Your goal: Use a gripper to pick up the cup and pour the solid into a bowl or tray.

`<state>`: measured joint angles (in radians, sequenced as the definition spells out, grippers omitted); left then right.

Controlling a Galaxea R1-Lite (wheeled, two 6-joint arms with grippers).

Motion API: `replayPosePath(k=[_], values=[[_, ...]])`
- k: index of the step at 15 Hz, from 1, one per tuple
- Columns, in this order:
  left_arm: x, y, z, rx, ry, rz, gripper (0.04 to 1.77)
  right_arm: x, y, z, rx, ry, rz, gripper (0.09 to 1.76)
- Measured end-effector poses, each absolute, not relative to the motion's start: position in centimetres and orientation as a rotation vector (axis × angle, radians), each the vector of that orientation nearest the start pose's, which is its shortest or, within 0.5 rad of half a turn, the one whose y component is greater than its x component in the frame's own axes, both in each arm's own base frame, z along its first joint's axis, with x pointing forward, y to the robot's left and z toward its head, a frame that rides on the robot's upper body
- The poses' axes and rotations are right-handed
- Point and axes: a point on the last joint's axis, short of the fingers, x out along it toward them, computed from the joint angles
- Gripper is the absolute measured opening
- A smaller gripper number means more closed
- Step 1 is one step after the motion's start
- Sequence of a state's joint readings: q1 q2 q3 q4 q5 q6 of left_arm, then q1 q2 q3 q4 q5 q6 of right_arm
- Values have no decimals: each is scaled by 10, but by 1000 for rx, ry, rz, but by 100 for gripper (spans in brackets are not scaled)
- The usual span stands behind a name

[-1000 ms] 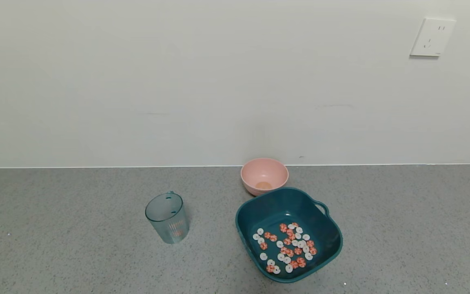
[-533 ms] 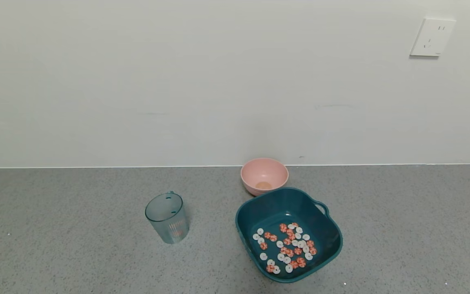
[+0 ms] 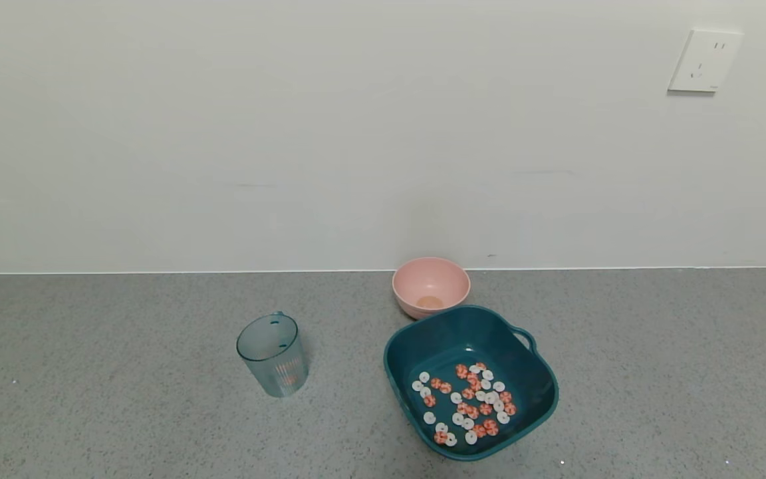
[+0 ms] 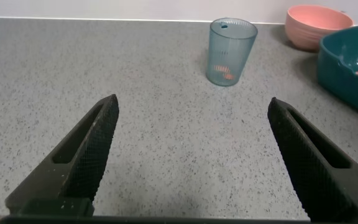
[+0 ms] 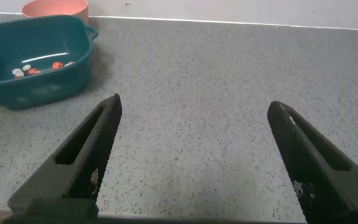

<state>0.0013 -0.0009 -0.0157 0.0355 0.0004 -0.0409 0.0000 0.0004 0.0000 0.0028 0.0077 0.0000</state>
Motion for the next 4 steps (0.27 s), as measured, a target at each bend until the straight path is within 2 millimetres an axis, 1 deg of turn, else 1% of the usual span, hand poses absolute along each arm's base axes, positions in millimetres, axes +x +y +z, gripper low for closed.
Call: replayPosePath(k=[4], values=[[-23,0,78,-57,-19,4,172,-23,0,75,0,3,8,171]])
